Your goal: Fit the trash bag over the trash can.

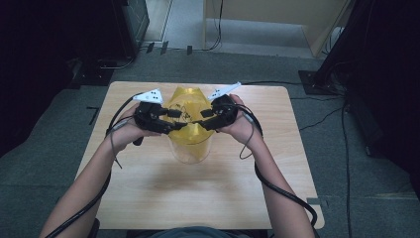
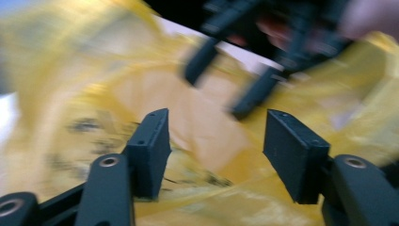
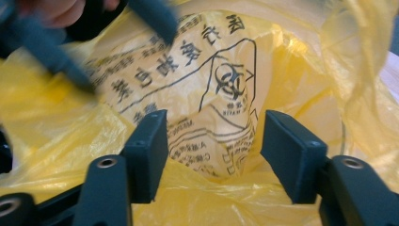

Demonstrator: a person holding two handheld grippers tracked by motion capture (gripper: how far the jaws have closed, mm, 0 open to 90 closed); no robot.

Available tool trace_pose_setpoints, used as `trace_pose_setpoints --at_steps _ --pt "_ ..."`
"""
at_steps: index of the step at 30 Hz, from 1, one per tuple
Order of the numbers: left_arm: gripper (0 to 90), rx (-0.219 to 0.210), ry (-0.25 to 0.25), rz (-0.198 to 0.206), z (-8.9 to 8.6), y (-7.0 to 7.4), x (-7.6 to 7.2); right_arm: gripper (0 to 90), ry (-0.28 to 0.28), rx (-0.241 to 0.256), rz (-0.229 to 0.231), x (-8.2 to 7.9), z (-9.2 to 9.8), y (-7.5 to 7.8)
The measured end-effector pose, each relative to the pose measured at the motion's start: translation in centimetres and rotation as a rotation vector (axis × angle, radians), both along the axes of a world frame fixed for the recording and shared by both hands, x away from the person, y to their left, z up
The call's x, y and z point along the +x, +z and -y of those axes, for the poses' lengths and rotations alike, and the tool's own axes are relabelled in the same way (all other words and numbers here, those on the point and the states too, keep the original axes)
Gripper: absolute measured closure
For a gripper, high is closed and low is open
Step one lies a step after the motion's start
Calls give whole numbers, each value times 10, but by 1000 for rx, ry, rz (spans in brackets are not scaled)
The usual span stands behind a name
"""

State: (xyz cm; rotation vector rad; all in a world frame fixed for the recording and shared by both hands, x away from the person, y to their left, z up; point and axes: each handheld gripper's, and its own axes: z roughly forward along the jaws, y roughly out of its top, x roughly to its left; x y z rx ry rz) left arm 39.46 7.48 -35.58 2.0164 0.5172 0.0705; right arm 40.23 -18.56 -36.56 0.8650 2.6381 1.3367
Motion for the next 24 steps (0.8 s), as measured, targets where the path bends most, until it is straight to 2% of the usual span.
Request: trace_pose_setpoints --at_steps 1,3,4,6,9,14,17,24 --pt "402 -17 37 -5 -2 1 2 405 2 -1 7 -2 1 0" --pt "399 -9 102 -4 -5 1 7 389 2 1 20 -6 3 0" --pt "399 0 118 -3 -5 1 9 384 1 3 19 -7 4 0" --pt "400 25 127 -32 -5 -1 13 379 1 7 15 -9 6 -1" --pt "419 77 104 -54 -3 -7 15 371 0 15 16 -11 8 -1" --pt "429 110 46 -78 -4 -11 9 353 -3 33 34 -19 13 1" --pt "428 110 20 -75 -7 -10 2 335 -8 30 44 -24 16 3" --pt "421 84 15 -54 -18 -8 -13 309 -28 41 65 -34 24 3"
